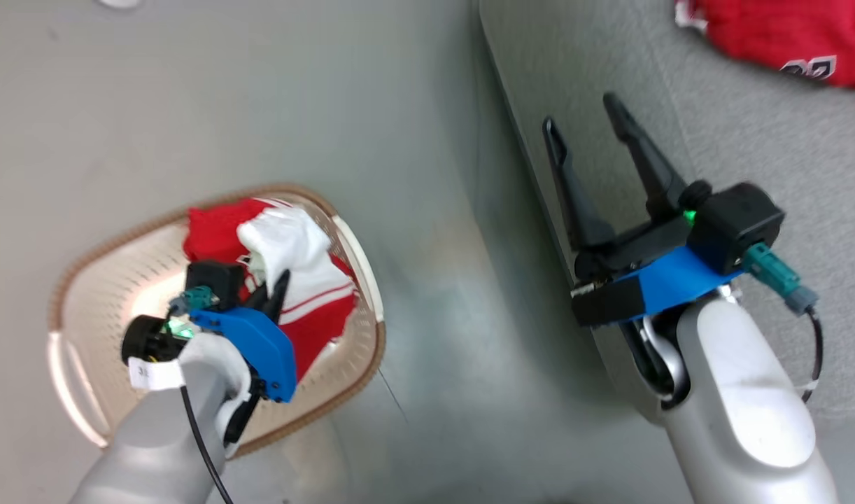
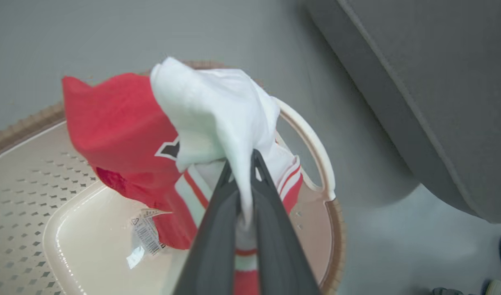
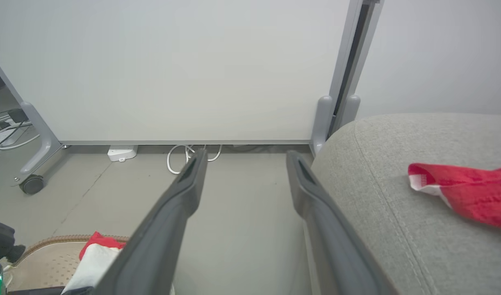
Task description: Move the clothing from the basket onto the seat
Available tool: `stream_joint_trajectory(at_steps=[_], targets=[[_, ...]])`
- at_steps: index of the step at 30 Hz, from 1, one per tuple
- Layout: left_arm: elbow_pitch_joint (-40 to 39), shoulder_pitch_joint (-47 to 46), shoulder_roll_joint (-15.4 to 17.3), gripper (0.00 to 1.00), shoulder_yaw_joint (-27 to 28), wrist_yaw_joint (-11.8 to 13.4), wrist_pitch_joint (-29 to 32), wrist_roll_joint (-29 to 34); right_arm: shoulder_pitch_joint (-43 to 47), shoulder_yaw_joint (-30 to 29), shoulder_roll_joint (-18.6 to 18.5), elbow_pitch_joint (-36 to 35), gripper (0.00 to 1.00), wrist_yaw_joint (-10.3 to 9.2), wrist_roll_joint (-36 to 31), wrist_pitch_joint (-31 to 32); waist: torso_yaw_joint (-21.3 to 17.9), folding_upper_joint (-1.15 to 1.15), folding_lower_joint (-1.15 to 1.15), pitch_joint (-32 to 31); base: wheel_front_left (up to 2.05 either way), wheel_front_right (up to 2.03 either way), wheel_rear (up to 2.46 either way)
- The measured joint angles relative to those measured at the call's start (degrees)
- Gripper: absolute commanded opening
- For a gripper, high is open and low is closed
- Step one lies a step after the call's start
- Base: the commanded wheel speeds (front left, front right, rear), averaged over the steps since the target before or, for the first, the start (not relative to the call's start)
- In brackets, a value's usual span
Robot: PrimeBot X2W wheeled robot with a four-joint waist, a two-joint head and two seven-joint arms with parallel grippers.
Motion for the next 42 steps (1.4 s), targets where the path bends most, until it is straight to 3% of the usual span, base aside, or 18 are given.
stream_joint_trajectory(at_steps=[12, 20, 31, 42], targets=[[-7.2, 0.9, -0.3, 0.0, -8.5, 0.0, -2.8, -2.9, 8.7, 1.9, 0.0, 3.1, 1.0, 0.0, 0.7, 4.0, 5.1, 0.0, -0.01, -19.2, 0.0, 0.0, 0.0], [-11.0, -3.0, -1.4, 0.0, -11.1, 0.0, -3.4, -4.9, 11.3, 2.9, 0.0, 3.0, 1.0, 0.0, 1.5, 6.2, 8.2, 0.0, -0.01, -28.2, 0.0, 0.0, 0.0], [-13.8, -7.9, -3.1, 0.0, -12.7, 0.0, -3.8, -6.1, 14.5, 3.2, -0.3, 2.1, 1.0, 0.0, 2.0, 8.3, 10.7, 0.0, 0.0, -33.9, 0.0, 0.0, 0.0], [-13.5, -7.8, -3.1, 0.0, -14.1, 0.0, -3.9, -7.3, 15.1, 4.0, -0.6, 1.2, 1.0, 0.0, 2.6, 9.7, 10.7, 0.0, 0.01, -34.5, 0.0, 0.0, 0.0]])
